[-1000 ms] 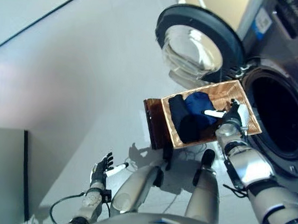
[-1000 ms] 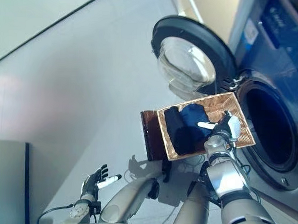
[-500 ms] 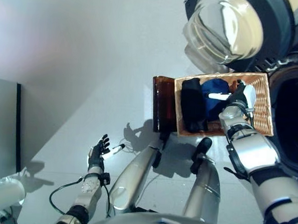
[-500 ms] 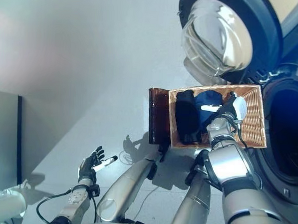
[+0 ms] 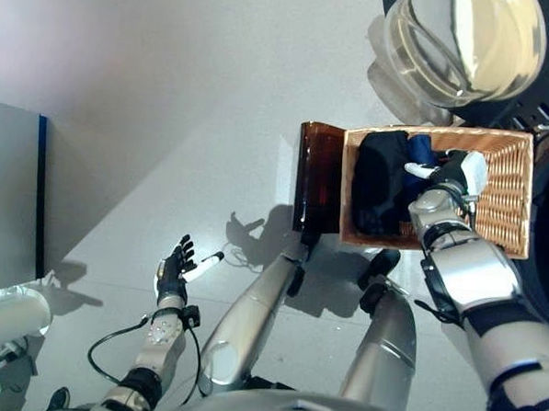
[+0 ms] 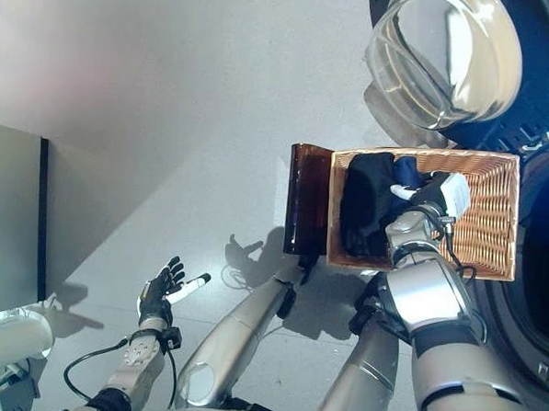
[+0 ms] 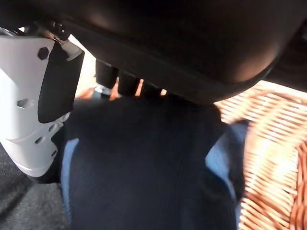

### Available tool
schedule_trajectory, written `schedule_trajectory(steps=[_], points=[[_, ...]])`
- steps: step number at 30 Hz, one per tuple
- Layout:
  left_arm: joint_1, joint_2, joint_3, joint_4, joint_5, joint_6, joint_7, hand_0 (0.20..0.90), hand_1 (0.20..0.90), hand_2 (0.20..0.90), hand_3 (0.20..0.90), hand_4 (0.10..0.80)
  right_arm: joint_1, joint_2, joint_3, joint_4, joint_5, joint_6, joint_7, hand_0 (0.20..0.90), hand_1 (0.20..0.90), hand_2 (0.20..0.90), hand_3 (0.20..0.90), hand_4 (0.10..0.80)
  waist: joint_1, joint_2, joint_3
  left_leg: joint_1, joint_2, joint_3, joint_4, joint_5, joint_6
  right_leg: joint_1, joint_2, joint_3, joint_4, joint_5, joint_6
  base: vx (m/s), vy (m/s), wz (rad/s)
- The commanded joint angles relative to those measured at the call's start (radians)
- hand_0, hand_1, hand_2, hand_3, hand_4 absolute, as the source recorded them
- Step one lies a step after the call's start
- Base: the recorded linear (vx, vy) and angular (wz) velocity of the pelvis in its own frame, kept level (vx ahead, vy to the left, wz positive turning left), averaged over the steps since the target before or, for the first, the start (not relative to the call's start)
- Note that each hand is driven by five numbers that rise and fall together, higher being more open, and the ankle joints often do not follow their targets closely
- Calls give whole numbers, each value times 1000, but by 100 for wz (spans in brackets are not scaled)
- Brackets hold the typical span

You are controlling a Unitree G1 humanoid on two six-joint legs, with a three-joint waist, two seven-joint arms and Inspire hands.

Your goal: Pick up the clothes and place them into the washing machine

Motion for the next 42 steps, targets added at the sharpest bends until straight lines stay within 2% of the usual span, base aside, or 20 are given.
schedule_trajectory(steps=[1,8,18,19,31,35,37,38,42], points=[[15,67,32,59,7,-55,41,900,900,900,900,800,-98,-45,36,-23,-11,-33,-47,200,200,200,200,300,18,56,-7,-14,19,38,0,-69,-89,85,45,18,17,-81,-34,8,15,-3],[27,65,25,79,4,-54,29,900,900,900,900,800,-91,-57,34,-32,-11,-34,-51,200,200,200,200,300,4,50,-24,38,25,50,-27,-67,-89,133,54,30,-19,-72,-34,19,6,-13],[34,55,41,201,1,-35,-2,900,900,900,900,800,-18,-97,-13,-88,22,-68,-27,200,200,200,200,300,-42,34,-80,180,36,69,-129,-48,-92,266,72,52,-151,-21,-16,31,10,-14],[33,50,49,226,-4,-35,-6,900,900,900,900,800,1,-110,-27,-103,27,-75,-21,200,200,200,200,300,-51,34,-91,200,43,79,-163,-9,-88,285,78,47,-198,25,-18,-60,34,-19],[34,24,49,288,-16,-35,-36,900,900,900,900,800,72,-146,-87,-108,62,-101,-12,200,200,200,200,300,-86,41,-136,290,45,94,-219,-1,-90,366,88,65,-281,56,-5,24,4,-15],[29,23,61,299,-31,-38,-41,900,900,900,900,800,120,-146,-126,-167,125,-140,-5,200,200,200,200,300,-106,40,-141,298,46,101,-219,-1,-90,367,91,75,-278,58,-7,0,-3,-3],[32,15,54,307,-40,-41,-45,900,900,900,900,800,165,-104,-205,-198,277,-200,15,200,200,200,200,300,-109,46,-146,298,45,102,-217,-4,-89,365,91,77,-276,54,-6,3,12,-8],[43,5,43,298,-55,-46,-53,900,900,900,900,800,214,-69,-301,-263,486,-278,61,200,200,200,200,300,-114,55,-144,298,43,105,-217,-8,-87,360,90,81,-273,51,-5,-3,27,-5],[61,-14,14,269,-89,-56,-77,900,900,900,900,800,326,44,-450,-410,817,-424,161,200,200,200,200,300,-121,76,-139,288,39,116,-215,-12,-82,343,86,96,-266,43,-3,-10,46,-13]])
